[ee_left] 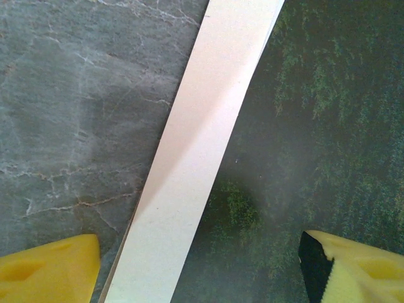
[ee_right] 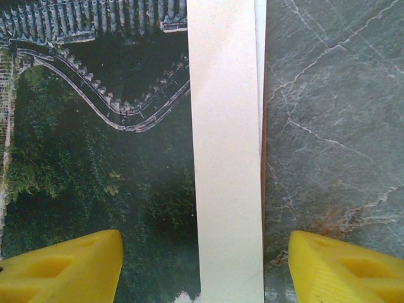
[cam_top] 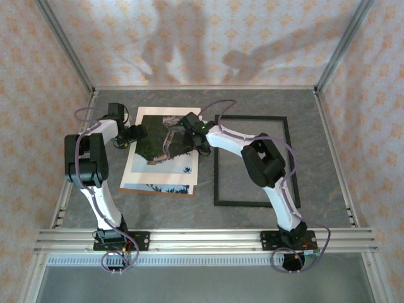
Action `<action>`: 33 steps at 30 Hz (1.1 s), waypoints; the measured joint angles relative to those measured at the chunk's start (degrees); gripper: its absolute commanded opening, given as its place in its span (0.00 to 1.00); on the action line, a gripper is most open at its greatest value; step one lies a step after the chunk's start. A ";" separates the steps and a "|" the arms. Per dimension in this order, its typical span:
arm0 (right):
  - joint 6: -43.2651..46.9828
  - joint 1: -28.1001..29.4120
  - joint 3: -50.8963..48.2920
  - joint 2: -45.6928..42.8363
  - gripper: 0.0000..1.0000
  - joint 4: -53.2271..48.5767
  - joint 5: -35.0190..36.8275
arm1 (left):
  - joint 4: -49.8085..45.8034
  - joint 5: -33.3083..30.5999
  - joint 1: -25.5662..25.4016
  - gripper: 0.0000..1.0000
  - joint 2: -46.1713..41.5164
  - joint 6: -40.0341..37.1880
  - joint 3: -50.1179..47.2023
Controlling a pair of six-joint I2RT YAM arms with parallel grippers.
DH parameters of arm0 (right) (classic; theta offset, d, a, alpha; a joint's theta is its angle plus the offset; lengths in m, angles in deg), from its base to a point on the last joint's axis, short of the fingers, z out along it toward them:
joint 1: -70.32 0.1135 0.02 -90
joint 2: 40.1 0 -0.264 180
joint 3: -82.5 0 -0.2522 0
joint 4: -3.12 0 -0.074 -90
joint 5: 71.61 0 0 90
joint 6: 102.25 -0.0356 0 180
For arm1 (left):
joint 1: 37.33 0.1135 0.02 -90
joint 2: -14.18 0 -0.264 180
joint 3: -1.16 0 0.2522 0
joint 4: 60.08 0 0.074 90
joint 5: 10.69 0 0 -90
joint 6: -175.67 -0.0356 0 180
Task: Put the photo into the frame
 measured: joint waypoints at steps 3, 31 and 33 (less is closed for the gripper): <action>0.17 -0.35 0.00 0.00 0.65 0.00 -0.68 | 0.13 0.00 0.02 0.77 0.00 0.02 -0.17; 3.23 -2.64 -0.83 -0.52 0.52 5.27 -6.29 | 1.92 0.07 0.28 0.76 -0.17 0.09 -1.31; 3.26 -2.78 -1.73 -1.36 0.52 5.38 -6.49 | 1.95 0.07 0.28 0.76 -0.17 0.09 -1.33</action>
